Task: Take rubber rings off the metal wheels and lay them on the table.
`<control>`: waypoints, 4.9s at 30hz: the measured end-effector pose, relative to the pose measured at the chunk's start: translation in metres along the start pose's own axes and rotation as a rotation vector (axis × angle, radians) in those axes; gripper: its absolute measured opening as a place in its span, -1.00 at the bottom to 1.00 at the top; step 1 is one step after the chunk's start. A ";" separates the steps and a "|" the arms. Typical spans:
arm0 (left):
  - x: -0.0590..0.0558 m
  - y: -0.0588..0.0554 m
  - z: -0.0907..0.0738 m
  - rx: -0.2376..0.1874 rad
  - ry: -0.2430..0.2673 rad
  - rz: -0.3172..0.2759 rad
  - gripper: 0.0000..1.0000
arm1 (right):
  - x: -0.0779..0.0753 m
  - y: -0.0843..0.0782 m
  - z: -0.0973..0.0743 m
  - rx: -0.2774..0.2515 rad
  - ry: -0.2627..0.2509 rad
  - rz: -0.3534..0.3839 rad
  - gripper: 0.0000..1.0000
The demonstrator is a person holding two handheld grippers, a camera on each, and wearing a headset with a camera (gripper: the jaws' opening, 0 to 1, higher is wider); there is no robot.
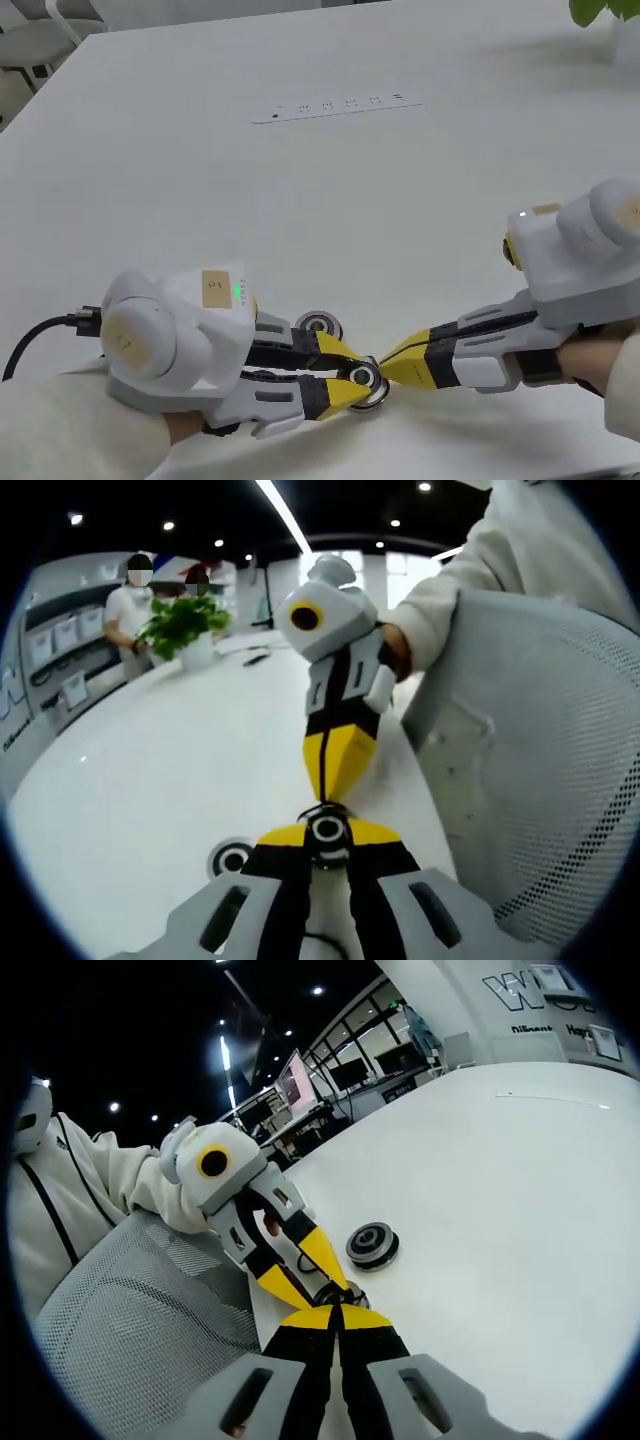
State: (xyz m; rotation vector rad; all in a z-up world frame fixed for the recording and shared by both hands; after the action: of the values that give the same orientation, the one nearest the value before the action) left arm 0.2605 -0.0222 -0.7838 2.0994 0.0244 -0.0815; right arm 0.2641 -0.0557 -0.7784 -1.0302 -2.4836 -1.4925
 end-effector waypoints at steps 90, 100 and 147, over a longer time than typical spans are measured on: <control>-0.011 0.007 -0.106 -0.006 0.169 -0.089 0.67 | 0.021 0.057 -0.022 -0.055 -0.010 -0.182 -1.00; -0.018 -0.011 -0.119 0.029 0.195 -0.116 0.73 | 0.032 0.072 -0.012 -0.057 0.027 -0.206 -1.00; -0.022 -0.040 -0.103 0.037 0.189 -0.206 0.70 | 0.042 0.014 0.049 0.180 0.109 -0.239 -1.00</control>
State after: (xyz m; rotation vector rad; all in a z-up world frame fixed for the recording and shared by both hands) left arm 0.2417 0.0870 -0.7652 2.1292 0.3549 -0.0069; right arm 0.2536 0.0097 -0.7779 -0.6258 -2.6775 -1.3064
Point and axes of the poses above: the centre of the closed fingertips' face, and the gripper's own axes: z roughly forward along the fingers, x roughly to its left, y roughly out of its top, the point moved 2 cm from there along -z, roughly backward along the fingers, and after that the axes turned 12 degrees about -y, right-handed, at the moved point
